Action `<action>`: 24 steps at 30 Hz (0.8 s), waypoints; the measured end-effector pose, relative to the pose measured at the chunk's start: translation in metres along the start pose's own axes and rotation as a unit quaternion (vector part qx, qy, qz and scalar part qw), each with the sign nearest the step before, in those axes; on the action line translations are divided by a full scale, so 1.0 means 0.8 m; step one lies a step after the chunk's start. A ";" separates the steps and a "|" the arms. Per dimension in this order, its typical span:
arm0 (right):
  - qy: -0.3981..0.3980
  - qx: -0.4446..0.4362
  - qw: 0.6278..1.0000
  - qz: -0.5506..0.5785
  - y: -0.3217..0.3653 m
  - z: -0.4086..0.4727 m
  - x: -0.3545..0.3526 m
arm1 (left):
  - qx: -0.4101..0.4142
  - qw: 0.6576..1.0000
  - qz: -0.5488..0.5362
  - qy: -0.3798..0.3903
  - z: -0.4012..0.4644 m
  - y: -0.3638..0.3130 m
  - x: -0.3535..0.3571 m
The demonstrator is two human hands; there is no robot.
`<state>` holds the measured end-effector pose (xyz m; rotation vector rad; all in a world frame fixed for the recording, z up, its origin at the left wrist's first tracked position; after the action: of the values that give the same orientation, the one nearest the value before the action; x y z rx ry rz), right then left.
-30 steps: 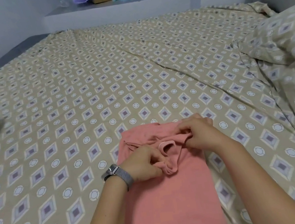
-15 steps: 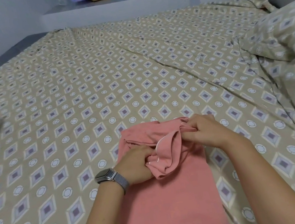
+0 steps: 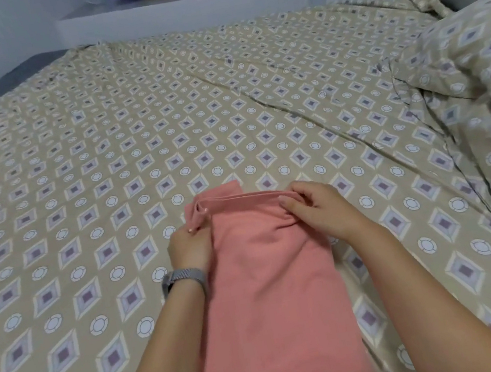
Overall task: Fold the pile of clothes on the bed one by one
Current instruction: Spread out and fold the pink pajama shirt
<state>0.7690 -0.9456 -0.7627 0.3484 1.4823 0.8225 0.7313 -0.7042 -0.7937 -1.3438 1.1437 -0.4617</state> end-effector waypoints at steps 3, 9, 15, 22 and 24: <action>-0.053 -0.001 0.996 -0.071 0.006 0.014 -0.005 | -0.016 1.000 -0.008 -0.020 0.022 0.012 -0.013; -0.050 0.052 0.996 -0.042 -0.006 0.026 0.015 | -0.050 0.998 -0.035 -0.025 0.025 0.013 -0.018; 0.128 0.038 0.991 0.032 -0.019 0.019 0.005 | -0.063 0.985 -0.143 0.068 0.022 0.005 -0.003; 0.229 0.147 0.930 -0.247 -0.017 0.016 0.025 | -0.055 0.979 -0.181 0.078 0.032 0.015 0.006; 0.181 0.113 0.945 -0.247 -0.005 0.022 0.029 | -0.031 0.990 -0.139 0.010 0.035 0.017 -0.007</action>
<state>0.7842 -0.9276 -0.7806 -0.0206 1.9094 0.3197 0.7475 -0.6819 -0.8085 -1.5645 0.9969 -0.6463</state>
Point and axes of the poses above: each hand's wrist, its own z-axis towards the middle knuckle, its own x-axis out of the palm, y = z × x, the point moved 8 cm from there along z, towards the middle knuckle, and after that the axes turned 11 degrees about -z, right-handed, at the moved point
